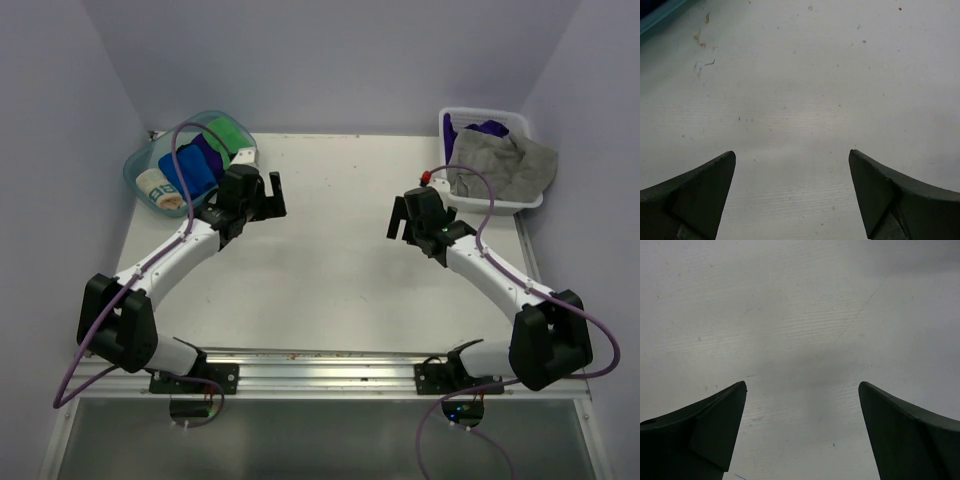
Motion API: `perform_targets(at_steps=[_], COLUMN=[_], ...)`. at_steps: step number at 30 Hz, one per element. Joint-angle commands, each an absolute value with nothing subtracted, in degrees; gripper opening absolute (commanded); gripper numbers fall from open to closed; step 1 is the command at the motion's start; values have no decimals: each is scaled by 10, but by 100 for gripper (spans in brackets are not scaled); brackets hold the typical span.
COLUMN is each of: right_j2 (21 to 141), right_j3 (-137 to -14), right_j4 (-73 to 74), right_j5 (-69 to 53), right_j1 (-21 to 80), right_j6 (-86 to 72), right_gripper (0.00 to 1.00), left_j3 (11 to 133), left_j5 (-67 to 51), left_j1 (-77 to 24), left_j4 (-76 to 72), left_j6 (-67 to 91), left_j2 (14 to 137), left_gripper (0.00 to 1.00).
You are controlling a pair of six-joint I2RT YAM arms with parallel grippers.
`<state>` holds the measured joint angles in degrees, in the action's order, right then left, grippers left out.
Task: Roll the towels
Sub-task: Grab a towel with the right arm
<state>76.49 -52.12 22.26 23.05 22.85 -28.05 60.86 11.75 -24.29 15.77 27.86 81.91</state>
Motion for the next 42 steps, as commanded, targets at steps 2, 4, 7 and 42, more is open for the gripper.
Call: perform_targets(at_steps=[2, 4, 7, 42], right_j2=[744, 744, 743, 1246], right_j3=[-522, -525, -533, -1111], right_j4=[217, 217, 210, 299], right_j5=[252, 256, 259, 54], right_j1=[230, 229, 229, -80], right_j6=[-300, -303, -296, -342], right_gripper=[99, 98, 98, 54], left_j3=[609, 611, 613, 650], left_j5=[115, 107, 98, 52], left_j1=[-243, -243, -243, -243], left_j4=[148, 147, 146, 174], left_j6=[272, 272, 272, 244], left_j2=[801, 801, 801, 814], left_gripper=[100, 100, 100, 100])
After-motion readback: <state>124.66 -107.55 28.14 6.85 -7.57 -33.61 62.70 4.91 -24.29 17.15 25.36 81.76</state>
